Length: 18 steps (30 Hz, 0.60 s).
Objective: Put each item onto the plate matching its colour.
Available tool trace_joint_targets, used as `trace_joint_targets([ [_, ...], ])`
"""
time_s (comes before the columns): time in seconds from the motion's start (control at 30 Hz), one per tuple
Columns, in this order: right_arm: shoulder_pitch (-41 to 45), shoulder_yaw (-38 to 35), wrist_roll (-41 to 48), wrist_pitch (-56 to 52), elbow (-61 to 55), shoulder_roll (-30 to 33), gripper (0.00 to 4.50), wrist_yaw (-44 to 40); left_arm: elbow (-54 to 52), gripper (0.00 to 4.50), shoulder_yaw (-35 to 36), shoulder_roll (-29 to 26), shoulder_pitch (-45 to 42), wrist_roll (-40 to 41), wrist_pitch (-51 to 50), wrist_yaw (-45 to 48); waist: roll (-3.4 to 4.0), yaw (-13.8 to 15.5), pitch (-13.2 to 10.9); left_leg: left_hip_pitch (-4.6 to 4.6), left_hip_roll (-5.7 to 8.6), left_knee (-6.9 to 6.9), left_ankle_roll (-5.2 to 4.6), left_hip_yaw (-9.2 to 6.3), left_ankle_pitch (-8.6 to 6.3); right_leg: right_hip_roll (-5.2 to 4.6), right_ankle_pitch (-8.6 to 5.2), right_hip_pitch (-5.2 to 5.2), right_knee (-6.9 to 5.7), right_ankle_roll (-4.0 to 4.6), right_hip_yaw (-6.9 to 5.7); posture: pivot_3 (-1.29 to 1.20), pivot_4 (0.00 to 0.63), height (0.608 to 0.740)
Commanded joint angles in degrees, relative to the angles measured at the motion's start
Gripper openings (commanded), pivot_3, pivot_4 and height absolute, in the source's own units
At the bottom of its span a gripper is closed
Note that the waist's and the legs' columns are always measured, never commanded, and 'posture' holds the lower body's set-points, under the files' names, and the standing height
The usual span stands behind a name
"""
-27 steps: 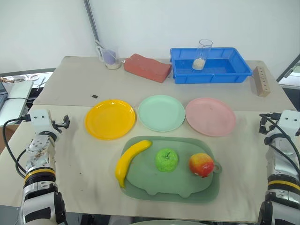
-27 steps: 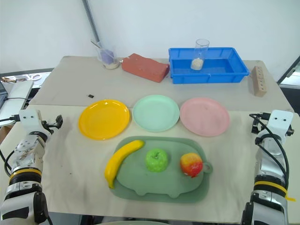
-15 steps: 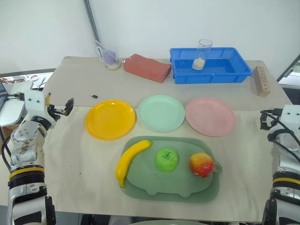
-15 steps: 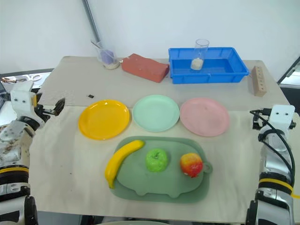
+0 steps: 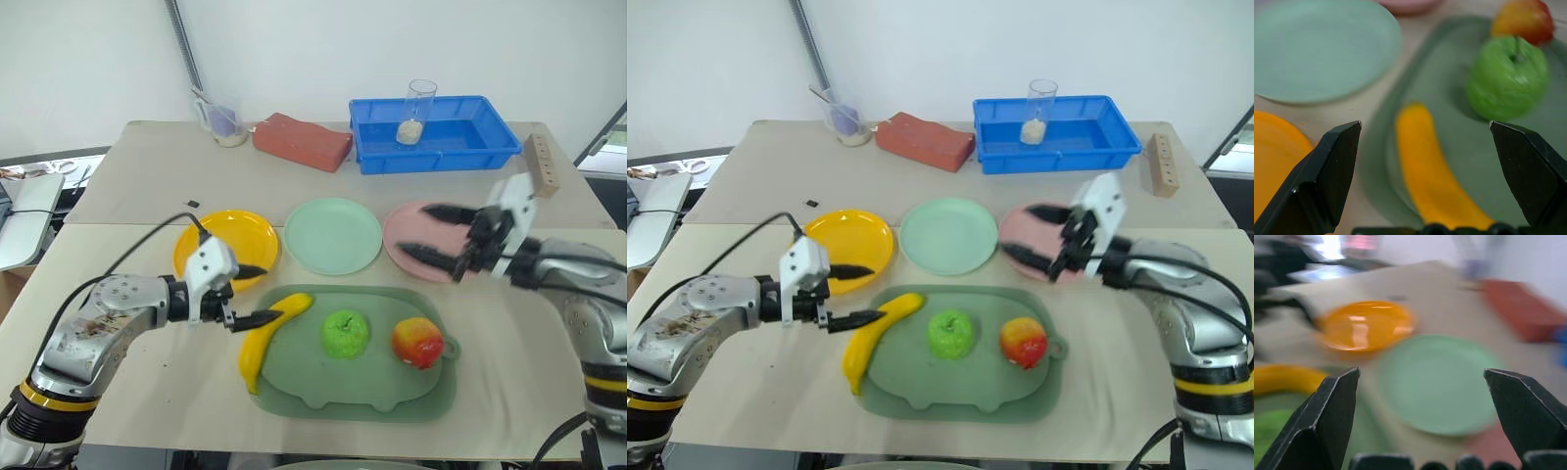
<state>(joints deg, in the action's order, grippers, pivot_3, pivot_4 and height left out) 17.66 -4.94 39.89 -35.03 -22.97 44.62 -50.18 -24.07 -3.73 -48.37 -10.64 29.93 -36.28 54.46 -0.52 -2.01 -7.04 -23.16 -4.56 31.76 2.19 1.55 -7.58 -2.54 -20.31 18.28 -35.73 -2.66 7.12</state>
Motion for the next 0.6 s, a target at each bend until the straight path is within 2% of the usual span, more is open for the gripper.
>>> trace_joint_targets([
  [0.03, -0.4, 2.1, 4.8, -4.3, -9.7, 1.2, 4.48, -1.3, -0.2, 4.50, -3.7, -1.2, -1.4, -4.6, 0.7, 0.3, -0.04, 0.3, 0.0, -0.03, 0.01, 0.00, 0.07, 0.00, -0.04, -0.03, -0.02, 0.02, 0.06, 0.03, 0.00, 0.00, 0.150, 0.740],
  [0.23, -0.5, 5.2, 5.1, -6.0, -14.6, 0.9, 4.48, -0.8, 0.7, 4.50, -9.2, -2.1, -1.7, -10.8, 3.7, 2.2, -0.01, 0.8, 0.0, -0.21, -0.02, -0.02, 0.26, 0.01, -0.20, -0.03, 0.08, 0.02, 0.55, 0.14, 0.00, 0.00, 0.150, 0.740],
  [0.37, -0.6, 6.2, 3.9, -5.4, -15.2, 0.8, 4.48, -0.6, 1.8, 4.50, -10.0, -1.0, -2.1, -13.1, 4.3, 1.3, -0.05, 1.0, 0.0, -0.20, -0.05, -0.03, 0.23, 0.01, -0.20, -0.01, 0.09, 0.04, 0.56, 0.17, 0.00, 0.00, 0.150, 0.740],
  [0.4, -0.6, 6.3, 3.7, -5.3, -15.3, 0.7, 4.50, -0.6, 2.0, 3.96, -10.0, -0.6, -2.6, -13.5, 4.2, 1.1, -0.05, 1.0, 0.0, -0.20, -0.05, -0.03, 0.22, 0.01, -0.20, -0.01, 0.09, 0.04, 0.56, 0.18, -0.01, 0.00, 0.150, 0.740],
  [0.47, -0.4, 6.5, 3.4, -5.1, -15.5, 0.5, 4.50, -0.4, 2.2, 3.23, -9.9, -0.1, -3.2, -14.0, 3.9, 0.8, -0.05, 1.2, 0.0, -0.21, -0.05, -0.02, 0.22, 0.01, -0.20, -0.01, 0.10, 0.04, 0.56, 0.18, -0.01, 0.00, 0.150, 0.740],
  [0.5, -0.2, 6.6, 3.3, -5.1, -15.5, 0.4, 4.50, -0.3, 2.2, 2.62, -9.9, 0.1, -3.3, -14.2, 3.7, 0.6, -0.06, 1.2, 0.0, -0.22, -0.05, -0.02, 0.21, 0.01, -0.19, -0.01, 0.10, 0.04, 0.56, 0.18, -0.02, 0.00, 0.150, 0.740],
  [0.53, -0.1, 6.6, 3.2, -5.0, -15.5, 0.2, 4.50, -0.2, 2.2, 2.30, -9.9, 0.2, -3.3, -14.4, 3.7, 0.7, -0.06, 1.2, 0.0, -0.22, -0.05, -0.01, 0.21, 0.01, -0.19, -0.01, 0.10, 0.04, 0.57, 0.18, -0.01, 0.00, 0.150, 0.740],
  [0.6, 0.4, 6.7, 3.1, -5.0, -15.4, -0.2, 4.50, 0.1, 2.2, 1.39, -9.9, 0.4, -3.3, -14.7, 3.3, 0.4, -0.06, 1.1, 0.0, -0.21, -0.05, -0.01, 0.19, 0.02, -0.18, -0.01, 0.10, 0.04, 0.57, 0.17, -0.01, 0.00, 0.150, 0.740],
])
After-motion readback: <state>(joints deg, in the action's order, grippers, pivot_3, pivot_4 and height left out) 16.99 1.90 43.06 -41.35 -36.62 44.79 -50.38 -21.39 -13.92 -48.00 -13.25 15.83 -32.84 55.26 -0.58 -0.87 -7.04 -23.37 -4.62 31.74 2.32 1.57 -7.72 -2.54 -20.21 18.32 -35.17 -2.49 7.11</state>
